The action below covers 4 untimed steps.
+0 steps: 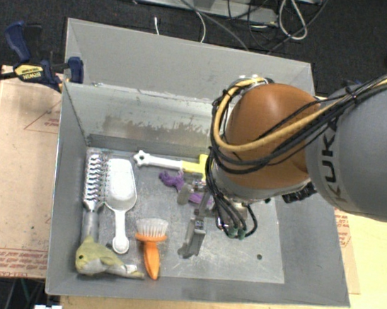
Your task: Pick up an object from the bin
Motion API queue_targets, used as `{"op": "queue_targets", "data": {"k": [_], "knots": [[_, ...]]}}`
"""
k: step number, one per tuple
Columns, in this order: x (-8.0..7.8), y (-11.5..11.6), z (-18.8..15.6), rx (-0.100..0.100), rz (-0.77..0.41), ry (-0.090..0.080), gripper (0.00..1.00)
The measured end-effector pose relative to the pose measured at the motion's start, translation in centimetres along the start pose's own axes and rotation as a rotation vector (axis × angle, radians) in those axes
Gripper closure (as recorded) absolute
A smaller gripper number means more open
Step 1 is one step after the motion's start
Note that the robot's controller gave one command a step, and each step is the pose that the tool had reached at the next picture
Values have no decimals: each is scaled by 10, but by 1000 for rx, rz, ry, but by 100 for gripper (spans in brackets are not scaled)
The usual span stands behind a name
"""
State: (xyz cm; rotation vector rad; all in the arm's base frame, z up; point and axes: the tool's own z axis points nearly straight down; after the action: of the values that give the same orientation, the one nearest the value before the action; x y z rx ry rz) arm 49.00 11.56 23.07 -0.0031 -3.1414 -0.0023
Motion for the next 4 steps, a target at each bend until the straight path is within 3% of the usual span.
{"op": "queue_targets", "data": {"k": [1,2,3,4], "knots": [[0,0,0,0,0,0,0],[1,-10,70,0,-164,4,0],[-5,-1,43,-1,4,-2,0],[-5,13,130,-2,-178,-1,0]]}}
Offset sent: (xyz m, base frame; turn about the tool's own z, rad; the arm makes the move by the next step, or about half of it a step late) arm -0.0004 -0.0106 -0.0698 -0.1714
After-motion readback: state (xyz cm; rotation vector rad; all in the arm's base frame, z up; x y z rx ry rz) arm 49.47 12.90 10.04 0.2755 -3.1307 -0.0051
